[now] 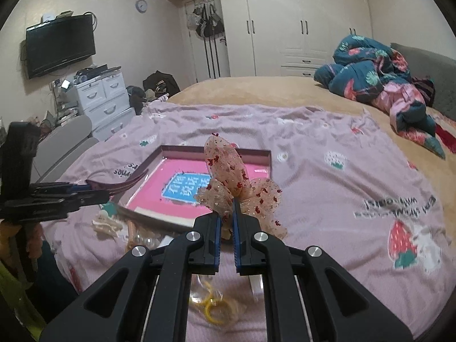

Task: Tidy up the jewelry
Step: 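Place the maroon clip in the tray with the left tool while the right tool places the bow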

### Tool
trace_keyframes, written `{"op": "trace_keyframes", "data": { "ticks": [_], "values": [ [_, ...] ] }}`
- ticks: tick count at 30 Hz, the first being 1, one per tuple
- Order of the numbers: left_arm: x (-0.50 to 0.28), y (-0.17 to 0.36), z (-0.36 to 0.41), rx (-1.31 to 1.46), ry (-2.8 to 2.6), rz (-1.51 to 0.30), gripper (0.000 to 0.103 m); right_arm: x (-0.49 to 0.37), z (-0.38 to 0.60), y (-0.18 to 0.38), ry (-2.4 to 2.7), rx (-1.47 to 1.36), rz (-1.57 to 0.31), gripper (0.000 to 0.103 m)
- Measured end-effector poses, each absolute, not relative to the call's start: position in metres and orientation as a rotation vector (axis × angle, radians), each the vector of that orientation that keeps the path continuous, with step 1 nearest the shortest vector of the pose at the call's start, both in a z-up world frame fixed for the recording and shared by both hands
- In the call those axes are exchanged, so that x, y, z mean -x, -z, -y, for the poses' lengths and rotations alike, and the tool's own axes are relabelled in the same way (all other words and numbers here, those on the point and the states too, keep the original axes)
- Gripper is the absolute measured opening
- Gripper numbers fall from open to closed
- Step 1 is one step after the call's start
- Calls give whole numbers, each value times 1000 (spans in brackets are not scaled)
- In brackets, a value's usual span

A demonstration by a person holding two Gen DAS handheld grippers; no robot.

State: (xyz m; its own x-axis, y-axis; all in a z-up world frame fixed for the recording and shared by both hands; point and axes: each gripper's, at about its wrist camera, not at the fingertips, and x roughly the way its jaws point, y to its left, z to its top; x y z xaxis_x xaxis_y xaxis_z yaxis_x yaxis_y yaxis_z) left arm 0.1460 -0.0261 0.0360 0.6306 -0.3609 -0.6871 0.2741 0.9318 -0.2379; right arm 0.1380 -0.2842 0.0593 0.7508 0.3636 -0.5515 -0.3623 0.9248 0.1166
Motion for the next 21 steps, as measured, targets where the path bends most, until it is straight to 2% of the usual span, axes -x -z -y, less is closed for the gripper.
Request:
{"op": "trace_keyframes", "data": {
  "ticks": [9,21],
  "values": [
    [-191,-37,11,123,282,-806,23,-184,261,-64,-412,11,-613,7],
    [-232,2,-7,152,217,-866,23,-248,232,-24,-393,-26,-718,7]
  ]
}}
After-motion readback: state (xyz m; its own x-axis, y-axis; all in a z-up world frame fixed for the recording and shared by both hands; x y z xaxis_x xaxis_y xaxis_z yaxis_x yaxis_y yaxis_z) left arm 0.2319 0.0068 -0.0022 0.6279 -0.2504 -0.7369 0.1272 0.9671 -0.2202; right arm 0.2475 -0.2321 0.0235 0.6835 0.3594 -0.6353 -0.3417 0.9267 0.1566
